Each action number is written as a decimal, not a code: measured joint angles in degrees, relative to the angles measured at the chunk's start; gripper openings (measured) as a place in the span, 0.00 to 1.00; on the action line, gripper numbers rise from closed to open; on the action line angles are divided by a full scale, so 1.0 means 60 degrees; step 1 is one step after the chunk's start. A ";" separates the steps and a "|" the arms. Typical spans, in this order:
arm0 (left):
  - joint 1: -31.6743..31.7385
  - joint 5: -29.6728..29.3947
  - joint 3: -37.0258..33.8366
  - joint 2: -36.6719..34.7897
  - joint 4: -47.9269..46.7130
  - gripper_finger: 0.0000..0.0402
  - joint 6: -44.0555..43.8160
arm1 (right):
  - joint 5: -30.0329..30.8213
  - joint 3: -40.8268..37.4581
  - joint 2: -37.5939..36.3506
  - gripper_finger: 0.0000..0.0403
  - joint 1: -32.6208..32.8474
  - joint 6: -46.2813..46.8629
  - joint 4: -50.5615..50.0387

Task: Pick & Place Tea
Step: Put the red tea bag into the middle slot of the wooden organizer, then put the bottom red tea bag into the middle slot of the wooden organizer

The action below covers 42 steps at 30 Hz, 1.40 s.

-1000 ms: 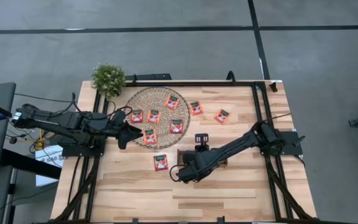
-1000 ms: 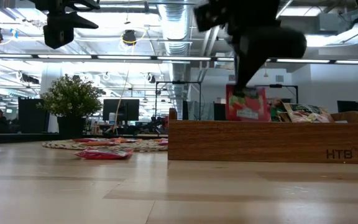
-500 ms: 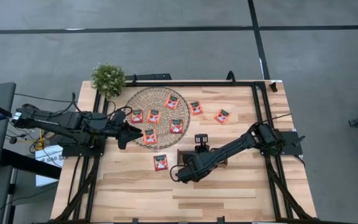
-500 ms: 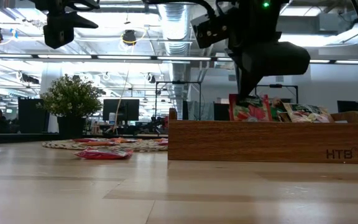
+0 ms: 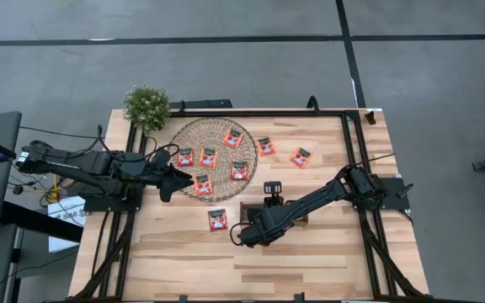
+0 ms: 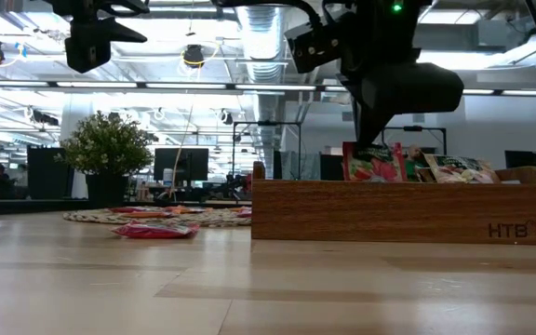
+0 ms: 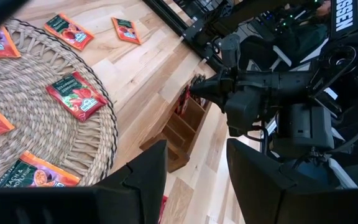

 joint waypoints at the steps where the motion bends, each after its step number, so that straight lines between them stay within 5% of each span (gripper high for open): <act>1: 0.0000 0.0000 0.0000 0.0000 0.0001 0.39 0.0000 | -0.0054 0.0000 0.0000 0.00 -0.0013 -0.0001 0.0002; 8: 0.0000 0.0000 0.0000 0.0000 0.0003 0.39 0.0004 | -0.0432 0.0000 0.0000 0.03 -0.0180 0.0008 0.0040; 22: 0.0000 0.0011 0.0000 0.0000 0.0003 0.39 0.0004 | -0.0358 0.0049 -0.0027 0.33 -0.0350 0.0250 -0.0315; 30: 0.0000 0.0044 0.0000 -0.0004 -0.0001 0.39 0.0007 | -0.0337 0.0758 -0.0557 0.30 -0.0249 0.0618 -0.0800; 42: -0.0033 0.0651 0.0000 0.0001 0.0006 0.39 0.0867 | 0.0240 0.0613 -0.3240 0.18 -0.0338 0.0478 -0.0805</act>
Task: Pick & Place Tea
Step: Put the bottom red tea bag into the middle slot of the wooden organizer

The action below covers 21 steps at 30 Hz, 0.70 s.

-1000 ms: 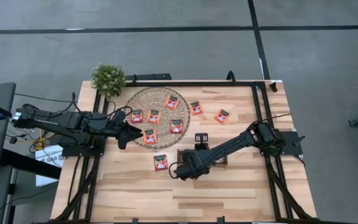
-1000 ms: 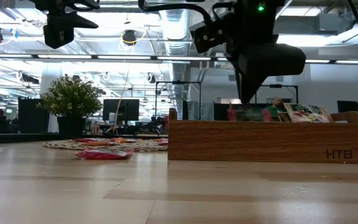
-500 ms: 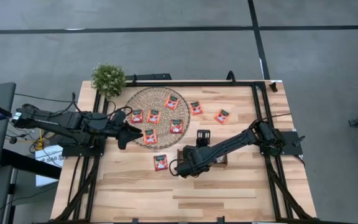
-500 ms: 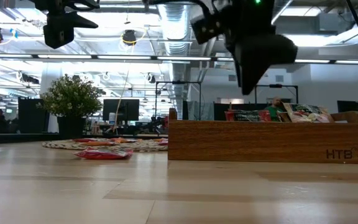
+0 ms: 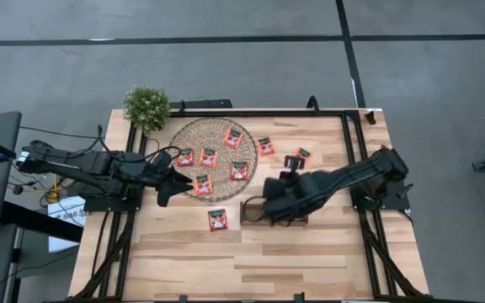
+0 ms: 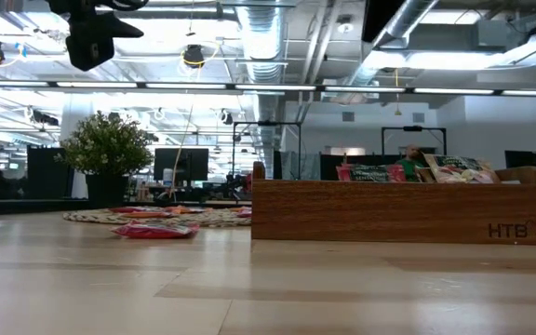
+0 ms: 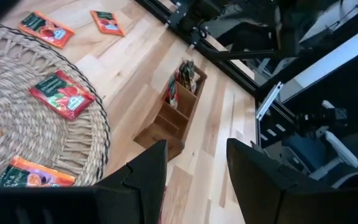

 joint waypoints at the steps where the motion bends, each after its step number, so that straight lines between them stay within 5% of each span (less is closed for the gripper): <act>1: 0.0000 -0.0003 0.0000 0.0053 0.0026 0.39 0.0000 | 0.0028 -0.0090 -0.0239 0.18 -0.0082 -0.0041 0.0010; 6: -0.0131 0.0052 0.0004 0.0638 0.0142 0.39 0.0026 | 0.0399 -0.1582 -0.1716 0.18 -0.0404 0.0070 0.0080; 15: -0.0302 0.0526 0.0059 0.3602 0.1293 0.39 0.0026 | 0.0362 -0.5703 -0.4946 0.18 -0.0235 0.1712 0.1993; 21: -0.0302 0.0850 0.1335 0.5789 0.0823 0.39 0.0701 | 0.0369 -0.7718 -0.6849 0.18 -0.0019 0.2047 0.3926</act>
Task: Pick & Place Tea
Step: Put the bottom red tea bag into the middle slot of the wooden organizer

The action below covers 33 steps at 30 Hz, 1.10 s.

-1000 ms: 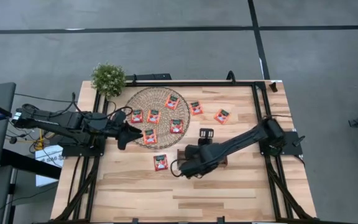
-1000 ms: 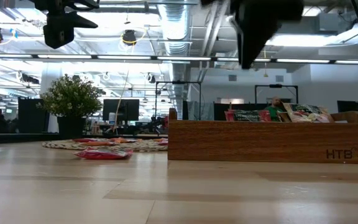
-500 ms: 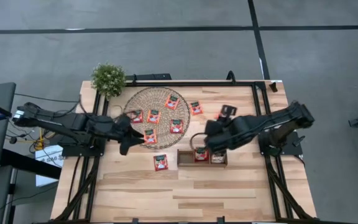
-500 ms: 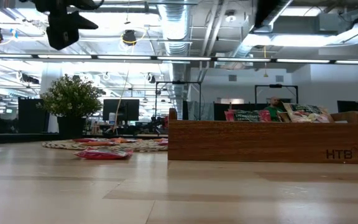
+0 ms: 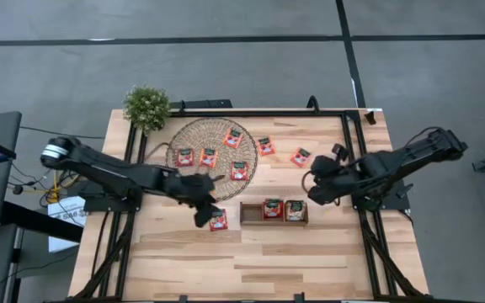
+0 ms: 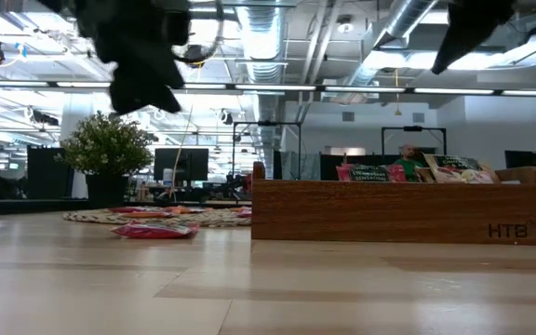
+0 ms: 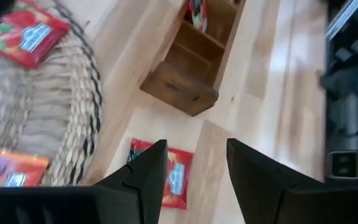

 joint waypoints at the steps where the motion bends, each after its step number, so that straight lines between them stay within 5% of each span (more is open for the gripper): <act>1: 0.0000 -0.0001 0.0350 0.0401 -0.0297 0.39 0.0214 | -0.0014 -0.0273 -0.0257 0.18 0.0011 0.0003 0.0194; 7: 0.0064 -0.0041 0.2587 0.2816 -0.3202 0.39 0.1175 | -0.0042 -0.1476 -0.1480 0.18 0.0007 0.0018 0.1197; 14: 0.0044 0.0340 0.4093 0.4872 -0.4574 0.39 0.1969 | -0.0275 -0.1780 -0.1900 0.18 0.0010 0.0007 0.1219; 33: 0.0305 0.0298 0.4133 0.5135 -0.4760 0.39 0.1978 | -0.0218 -0.1780 -0.1882 0.18 0.0010 -0.0419 0.1152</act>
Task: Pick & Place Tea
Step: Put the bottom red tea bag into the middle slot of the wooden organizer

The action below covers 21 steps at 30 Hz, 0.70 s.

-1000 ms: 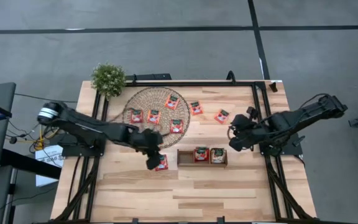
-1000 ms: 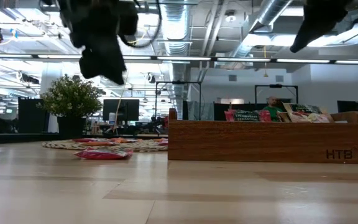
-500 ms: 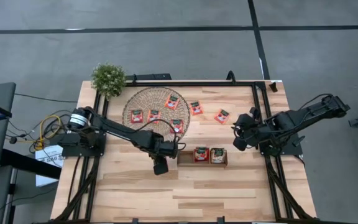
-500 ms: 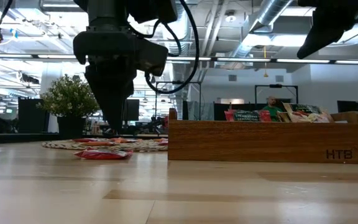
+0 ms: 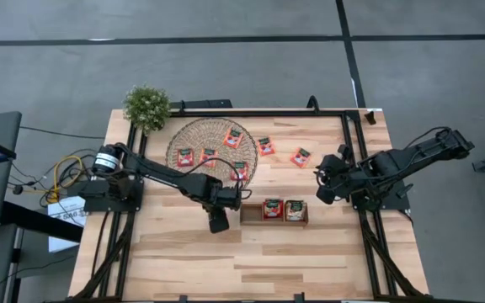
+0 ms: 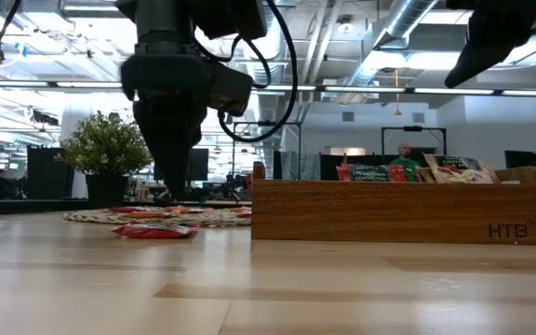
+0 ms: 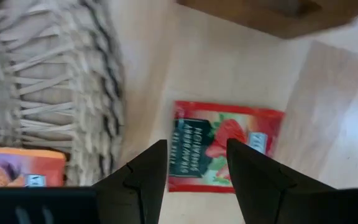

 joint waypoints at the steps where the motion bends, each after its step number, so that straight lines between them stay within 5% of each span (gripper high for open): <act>1: 0.0059 -0.0014 0.0000 0.0000 0.0001 0.39 -0.0065 | -0.0001 0.0000 0.0000 0.18 0.0000 -0.0093 -0.0004; 21: 0.0318 0.0095 -0.0045 0.0000 0.0003 0.39 0.0370 | 0.0004 0.0000 0.0000 0.18 0.0000 -0.0353 0.0023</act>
